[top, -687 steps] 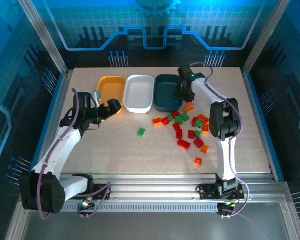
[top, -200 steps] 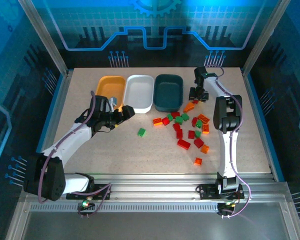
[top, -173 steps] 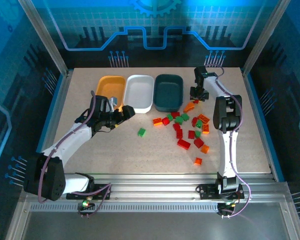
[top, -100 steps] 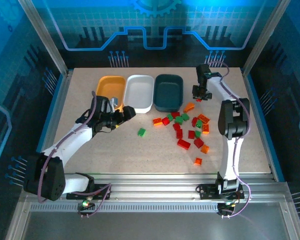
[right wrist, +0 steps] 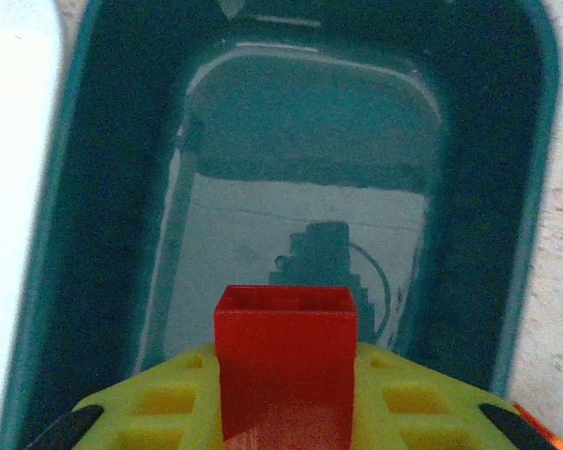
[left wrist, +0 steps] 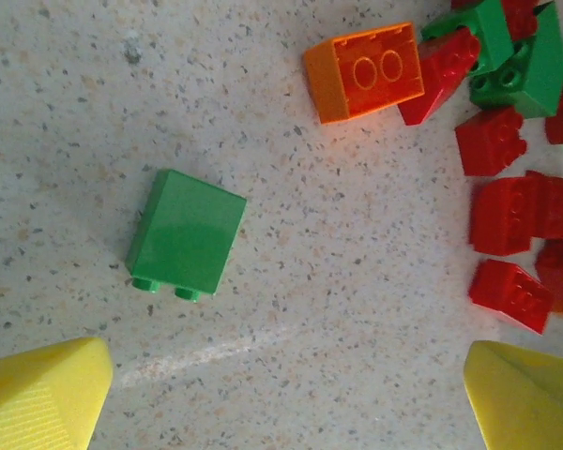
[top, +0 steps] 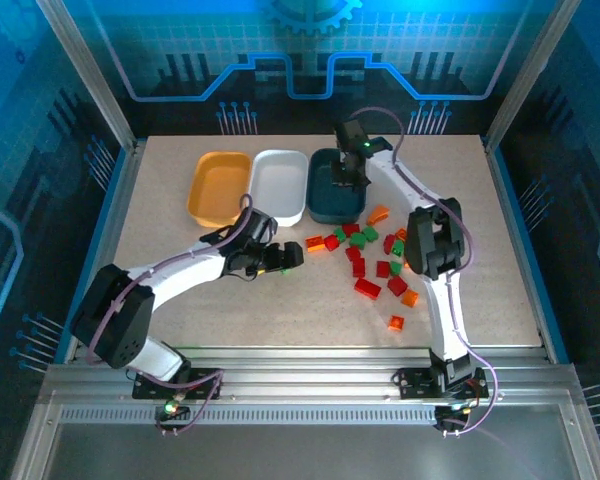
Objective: Sort the legos into containers by color
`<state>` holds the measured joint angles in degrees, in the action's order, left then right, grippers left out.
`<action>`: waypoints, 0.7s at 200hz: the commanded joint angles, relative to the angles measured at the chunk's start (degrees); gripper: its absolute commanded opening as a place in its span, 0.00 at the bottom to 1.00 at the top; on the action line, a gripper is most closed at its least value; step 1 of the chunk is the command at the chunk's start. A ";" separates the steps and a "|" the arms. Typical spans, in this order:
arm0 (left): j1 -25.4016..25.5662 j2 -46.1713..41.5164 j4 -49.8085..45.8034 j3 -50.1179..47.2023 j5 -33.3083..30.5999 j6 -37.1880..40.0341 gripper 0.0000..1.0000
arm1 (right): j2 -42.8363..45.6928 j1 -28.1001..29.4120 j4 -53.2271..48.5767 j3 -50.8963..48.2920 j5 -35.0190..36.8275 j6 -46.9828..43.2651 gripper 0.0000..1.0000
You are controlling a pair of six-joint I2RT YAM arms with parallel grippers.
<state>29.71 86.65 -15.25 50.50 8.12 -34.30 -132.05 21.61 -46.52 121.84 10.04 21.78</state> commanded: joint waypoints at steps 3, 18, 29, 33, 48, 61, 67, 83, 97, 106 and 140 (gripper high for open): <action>0.26 2.15 -5.27 4.37 -6.85 4.80 0.92 | -3.72 0.02 -6.67 7.64 -1.26 -1.18 0.38; 0.25 4.08 -6.79 6.24 -7.74 6.06 0.89 | -4.33 0.10 -9.79 10.30 0.00 -0.15 0.50; 0.20 5.26 -7.77 7.48 -8.11 6.67 0.86 | -3.03 0.24 -9.38 9.44 0.47 -0.19 0.52; 0.31 5.62 -7.91 7.75 -8.12 6.93 0.86 | -2.38 0.32 -9.10 8.85 0.69 -0.22 0.52; 0.34 6.76 -8.20 8.91 -8.50 7.66 0.85 | 1.09 0.45 -8.52 6.39 1.69 -0.31 0.53; 0.33 7.98 -8.73 10.00 -9.05 8.39 0.83 | 4.63 0.44 -7.62 3.04 2.00 -0.23 0.52; 0.40 8.53 -8.98 10.52 -9.19 8.88 0.82 | 6.70 0.43 -6.88 0.50 2.00 0.05 0.52; 1.23 10.34 -10.20 12.31 -10.53 10.43 0.79 | 13.65 0.53 -2.95 -9.03 1.74 1.22 0.52; 2.48 12.42 -12.14 14.45 -12.62 12.43 0.77 | 21.01 1.00 2.81 -20.56 0.43 1.82 0.55; 3.69 13.85 -13.23 15.70 -14.03 13.69 0.76 | 26.35 1.37 7.95 -28.17 -2.05 0.64 0.57; 5.91 18.37 -15.07 18.53 -17.45 15.51 0.73 | 36.18 1.04 8.92 -44.27 -1.43 4.87 0.55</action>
<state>34.39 102.30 -26.35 66.67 -5.45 -21.91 -99.39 22.52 -41.17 85.36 10.02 23.77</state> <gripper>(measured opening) 0.739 0.561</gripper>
